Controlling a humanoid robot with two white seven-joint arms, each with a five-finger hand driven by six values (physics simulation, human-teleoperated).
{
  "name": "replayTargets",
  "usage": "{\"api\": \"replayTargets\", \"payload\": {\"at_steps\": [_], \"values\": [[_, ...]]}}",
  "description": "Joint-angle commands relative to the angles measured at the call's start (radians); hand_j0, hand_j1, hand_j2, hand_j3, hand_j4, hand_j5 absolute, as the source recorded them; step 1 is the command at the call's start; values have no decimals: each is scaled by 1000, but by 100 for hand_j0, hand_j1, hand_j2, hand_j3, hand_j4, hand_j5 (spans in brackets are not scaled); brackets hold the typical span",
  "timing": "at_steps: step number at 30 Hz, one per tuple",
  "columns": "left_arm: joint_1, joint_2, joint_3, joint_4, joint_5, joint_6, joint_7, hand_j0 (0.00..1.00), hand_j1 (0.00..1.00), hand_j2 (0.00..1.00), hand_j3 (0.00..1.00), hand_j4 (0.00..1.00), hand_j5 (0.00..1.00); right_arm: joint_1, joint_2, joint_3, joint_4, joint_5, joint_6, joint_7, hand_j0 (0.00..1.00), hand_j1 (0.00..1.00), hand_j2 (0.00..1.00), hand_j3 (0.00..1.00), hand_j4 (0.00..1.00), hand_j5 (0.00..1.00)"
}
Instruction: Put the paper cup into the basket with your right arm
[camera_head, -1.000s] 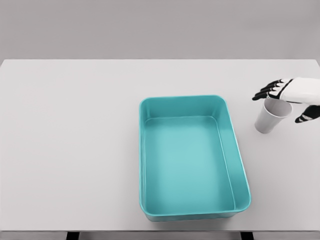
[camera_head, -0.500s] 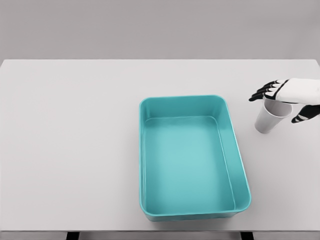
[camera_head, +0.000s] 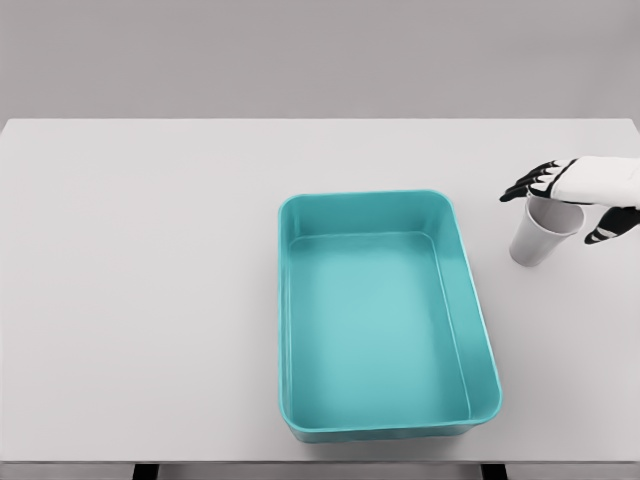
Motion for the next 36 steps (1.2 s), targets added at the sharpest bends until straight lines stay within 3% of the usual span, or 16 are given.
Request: {"api": "replayTargets", "payload": {"at_steps": [1,11,12,13,17,36], "values": [[0,0,0,0,0,0,0,100,100,100,100,100,100,0,7,0,2,-6,1,1,100,100,100,100,100,100],[0,0,0,0,0,0,0,100,100,100,100,100,100,9,35,3,31,-3,1,24,100,100,100,100,100,100],[0,0,0,0,0,0,0,100,100,100,100,100,100,9,35,3,31,-3,1,35,94,94,94,94,94,94],[0,0,0,0,0,0,0,100,100,100,100,100,100,9,35,3,31,-3,1,49,82,82,82,82,82,82],[0,0,0,0,0,0,0,100,100,100,100,100,100,9,35,1,31,-1,1,49,71,71,71,71,71,71],[0,0,0,0,0,0,0,100,100,100,100,100,100,-5,19,-17,17,-1,1,43,71,71,71,71,71,71]]}}
